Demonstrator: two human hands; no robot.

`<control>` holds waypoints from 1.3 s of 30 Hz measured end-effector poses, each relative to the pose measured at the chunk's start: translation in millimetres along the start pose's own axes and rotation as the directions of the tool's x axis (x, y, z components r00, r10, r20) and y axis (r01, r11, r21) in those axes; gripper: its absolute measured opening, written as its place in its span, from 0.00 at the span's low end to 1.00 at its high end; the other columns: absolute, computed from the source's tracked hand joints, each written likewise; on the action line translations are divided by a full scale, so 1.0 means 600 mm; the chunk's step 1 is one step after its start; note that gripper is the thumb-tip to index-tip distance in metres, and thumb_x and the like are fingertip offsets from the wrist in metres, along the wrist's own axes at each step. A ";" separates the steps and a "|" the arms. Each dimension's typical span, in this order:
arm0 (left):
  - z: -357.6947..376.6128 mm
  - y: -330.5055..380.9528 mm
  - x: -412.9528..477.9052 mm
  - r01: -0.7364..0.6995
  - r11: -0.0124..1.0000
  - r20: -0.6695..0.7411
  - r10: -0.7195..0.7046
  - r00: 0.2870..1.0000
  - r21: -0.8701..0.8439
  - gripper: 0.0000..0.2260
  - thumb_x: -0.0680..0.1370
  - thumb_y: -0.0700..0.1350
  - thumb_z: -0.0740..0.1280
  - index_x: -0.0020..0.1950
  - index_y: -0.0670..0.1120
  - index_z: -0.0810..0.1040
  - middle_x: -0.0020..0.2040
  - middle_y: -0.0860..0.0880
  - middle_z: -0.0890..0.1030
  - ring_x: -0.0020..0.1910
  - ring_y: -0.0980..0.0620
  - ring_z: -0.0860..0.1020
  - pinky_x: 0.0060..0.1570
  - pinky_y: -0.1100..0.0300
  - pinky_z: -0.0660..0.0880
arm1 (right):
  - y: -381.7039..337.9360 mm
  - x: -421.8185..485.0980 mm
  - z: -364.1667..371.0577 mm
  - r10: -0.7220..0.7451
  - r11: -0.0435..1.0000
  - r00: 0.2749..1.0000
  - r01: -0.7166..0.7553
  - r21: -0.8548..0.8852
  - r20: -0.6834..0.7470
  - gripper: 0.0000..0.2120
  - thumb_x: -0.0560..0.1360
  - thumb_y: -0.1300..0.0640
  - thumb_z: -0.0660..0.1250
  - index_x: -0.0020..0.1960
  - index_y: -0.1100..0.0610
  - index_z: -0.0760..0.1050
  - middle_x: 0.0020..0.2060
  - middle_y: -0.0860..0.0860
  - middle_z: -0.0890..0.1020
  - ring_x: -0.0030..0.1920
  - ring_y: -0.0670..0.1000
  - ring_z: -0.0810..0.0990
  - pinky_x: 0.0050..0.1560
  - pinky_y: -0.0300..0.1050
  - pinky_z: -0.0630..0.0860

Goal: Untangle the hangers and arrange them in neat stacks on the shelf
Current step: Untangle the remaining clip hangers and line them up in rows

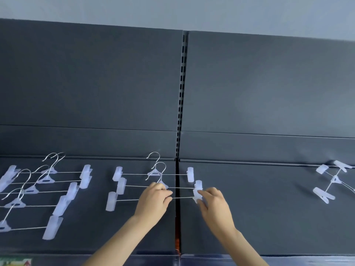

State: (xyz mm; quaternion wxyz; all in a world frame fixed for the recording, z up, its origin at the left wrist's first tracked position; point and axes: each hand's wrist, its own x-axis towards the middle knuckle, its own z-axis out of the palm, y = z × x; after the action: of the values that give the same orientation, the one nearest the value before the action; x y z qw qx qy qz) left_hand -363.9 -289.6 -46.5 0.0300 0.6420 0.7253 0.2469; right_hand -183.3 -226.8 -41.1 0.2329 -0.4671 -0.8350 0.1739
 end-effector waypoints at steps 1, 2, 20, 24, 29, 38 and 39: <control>0.008 0.001 0.001 0.028 0.999 0.044 -0.028 0.999 -0.019 0.03 0.66 0.44 0.76 0.37 0.50 0.84 0.37 0.55 0.81 0.43 0.54 0.79 0.39 0.69 0.71 | 0.010 0.002 0.004 -0.016 1.000 0.999 0.016 -0.003 0.043 0.11 0.77 0.59 0.60 0.55 0.60 0.77 0.51 0.53 0.77 0.53 0.54 0.75 0.47 0.43 0.73; 0.013 0.003 0.001 0.038 0.999 0.056 -0.038 0.998 -0.008 0.03 0.65 0.43 0.76 0.34 0.50 0.84 0.35 0.55 0.81 0.44 0.55 0.78 0.40 0.70 0.69 | 0.015 0.002 0.007 -0.023 1.000 0.998 0.023 0.000 0.066 0.11 0.77 0.59 0.59 0.54 0.61 0.77 0.50 0.53 0.77 0.51 0.53 0.75 0.46 0.44 0.73; 0.024 0.034 0.010 0.012 0.999 0.091 -0.017 0.996 0.050 0.09 0.63 0.44 0.77 0.41 0.47 0.83 0.39 0.54 0.80 0.41 0.53 0.79 0.37 0.63 0.76 | 0.083 -0.047 0.013 -0.131 0.986 0.986 0.119 -0.116 -0.104 0.07 0.64 0.63 0.70 0.41 0.55 0.78 0.34 0.46 0.80 0.32 0.49 0.78 0.27 0.35 0.73; 0.032 0.102 0.036 -0.062 0.998 0.063 0.061 0.996 0.002 0.08 0.71 0.42 0.70 0.49 0.44 0.82 0.47 0.51 0.80 0.49 0.48 0.78 0.44 0.57 0.76 | 0.135 -0.051 -0.040 -0.085 0.966 0.991 0.056 -0.253 -0.104 0.13 0.57 0.61 0.77 0.37 0.53 0.77 0.34 0.44 0.81 0.29 0.48 0.77 0.26 0.36 0.73; 0.084 0.209 0.084 -0.151 0.988 0.115 0.152 0.982 -0.017 0.14 0.79 0.47 0.59 0.64 0.48 0.74 0.60 0.53 0.74 0.62 0.53 0.68 0.60 0.62 0.66 | 0.247 -0.068 -0.131 0.012 0.925 0.985 -0.076 -0.372 -0.172 0.19 0.50 0.59 0.81 0.39 0.53 0.80 0.35 0.45 0.83 0.30 0.48 0.80 0.26 0.38 0.76; 0.231 0.505 0.175 -0.217 0.973 0.193 0.230 0.954 -0.085 0.14 0.80 0.46 0.57 0.63 0.47 0.74 0.62 0.53 0.74 0.63 0.54 0.67 0.58 0.63 0.66 | 0.529 -0.112 -0.344 0.263 0.892 0.934 -0.331 -0.308 -0.243 0.09 0.66 0.65 0.70 0.47 0.59 0.80 0.43 0.55 0.83 0.43 0.62 0.80 0.40 0.54 0.77; 0.248 0.538 0.184 -0.217 0.972 0.201 0.232 0.952 -0.090 0.14 0.80 0.46 0.57 0.63 0.47 0.75 0.61 0.53 0.74 0.63 0.54 0.68 0.58 0.63 0.66 | 0.554 -0.113 -0.365 0.278 0.888 0.933 -0.340 -0.309 -0.230 0.10 0.70 0.64 0.67 0.50 0.60 0.79 0.47 0.56 0.82 0.48 0.62 0.79 0.46 0.54 0.76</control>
State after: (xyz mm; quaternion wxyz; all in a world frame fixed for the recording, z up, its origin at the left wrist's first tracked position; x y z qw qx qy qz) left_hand -33.9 -120.5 -18.6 0.0997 0.7414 0.6317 0.2035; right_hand 201.0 -102.1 -43.5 0.1911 -0.6416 -0.7427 0.0177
